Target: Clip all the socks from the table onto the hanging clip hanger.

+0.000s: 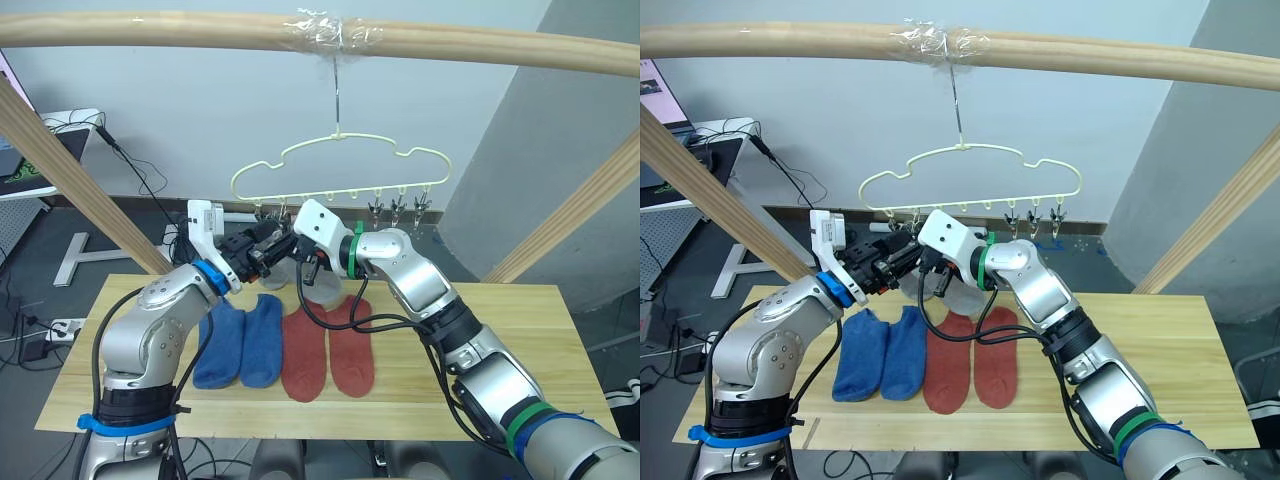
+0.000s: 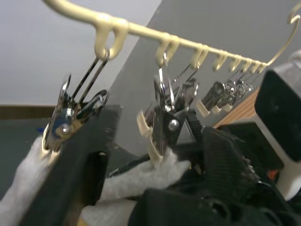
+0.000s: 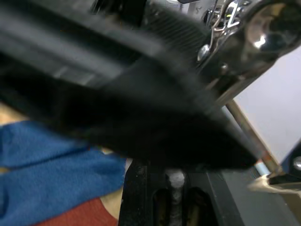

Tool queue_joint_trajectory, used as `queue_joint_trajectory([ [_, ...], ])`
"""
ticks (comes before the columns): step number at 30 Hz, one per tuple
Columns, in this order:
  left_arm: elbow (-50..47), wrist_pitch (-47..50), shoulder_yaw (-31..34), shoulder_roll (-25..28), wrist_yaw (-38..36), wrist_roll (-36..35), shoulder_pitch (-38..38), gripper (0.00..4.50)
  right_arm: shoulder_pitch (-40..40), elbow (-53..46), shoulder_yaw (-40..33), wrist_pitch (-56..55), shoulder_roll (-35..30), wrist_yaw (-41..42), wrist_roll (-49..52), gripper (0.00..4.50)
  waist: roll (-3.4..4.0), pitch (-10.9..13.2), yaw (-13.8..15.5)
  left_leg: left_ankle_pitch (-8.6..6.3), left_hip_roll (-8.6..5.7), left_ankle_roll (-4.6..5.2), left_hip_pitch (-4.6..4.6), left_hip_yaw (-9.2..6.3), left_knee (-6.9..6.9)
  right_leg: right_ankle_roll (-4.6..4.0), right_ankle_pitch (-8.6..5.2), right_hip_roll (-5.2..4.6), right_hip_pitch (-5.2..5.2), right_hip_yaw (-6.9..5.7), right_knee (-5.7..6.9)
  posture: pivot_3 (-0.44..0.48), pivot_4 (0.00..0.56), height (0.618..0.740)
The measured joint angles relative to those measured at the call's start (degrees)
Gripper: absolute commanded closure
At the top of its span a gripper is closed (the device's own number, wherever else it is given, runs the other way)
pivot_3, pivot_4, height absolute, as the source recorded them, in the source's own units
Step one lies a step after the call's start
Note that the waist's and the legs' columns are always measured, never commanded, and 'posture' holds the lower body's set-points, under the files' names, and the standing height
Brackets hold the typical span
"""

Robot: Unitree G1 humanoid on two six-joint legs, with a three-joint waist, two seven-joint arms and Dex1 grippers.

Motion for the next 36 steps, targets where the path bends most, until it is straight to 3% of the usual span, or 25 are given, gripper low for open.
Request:
queue_joint_trajectory([
  [3,-0.27,-0.89,0.0,0.19,0.42,0.89,0.62,1.46,0.0,0.0,0.21,-0.12,-0.02,-0.51,-0.24,2.34,0.0,0.0,0.02,0.0,0.0,0.0,0.0,0.01,0.0,0.0,0.0,-0.01,0.0,0.01,-0.01,0.077,0.207,0.705],
  [13,-4.05,-6.49,-1.2,2.68,-0.33,6.23,6.43,1.46,5.35,-3.69,2.61,-3.02,-5.42,-0.16,-3.33,2.34,0.01,0.01,0.18,0.0,-0.01,0.0,-0.01,0.03,-0.03,0.0,0.0,-0.02,-0.01,0.03,-0.04,0.083,0.205,0.705],
  [19,-4.51,-11.26,-3.93,2.45,-2.67,8.97,8.25,1.46,12.96,-14.87,2.52,-1.88,-11.53,1.33,-3.49,2.34,0.01,0.01,0.63,0.0,0.0,0.0,0.0,0.04,-0.03,0.0,-0.01,-0.02,0.0,0.04,-0.04,0.07,0.205,0.705],
  [29,-4.14,-16.51,-8.82,-3.96,-0.44,13.53,7.54,1.46,24.33,-37.41,-3.38,7.59,-18.04,2.0,3.29,2.34,0.0,0.01,1.12,-0.01,0.0,0.01,0.01,0.06,0.0,0.0,-0.01,0.04,0.01,0.09,-0.04,0.024,0.207,0.705],
  [36,-0.97,-22.11,-10.69,-8.97,5.44,20.41,5.54,1.46,25.27,-40.23,-6.77,9.41,-19.26,0.5,6.44,2.34,-0.01,0.0,1.03,0.0,-0.04,0.02,0.02,0.12,0.03,0.0,0.0,0.04,0.03,0.15,-0.05,0.004,0.205,0.705],
])
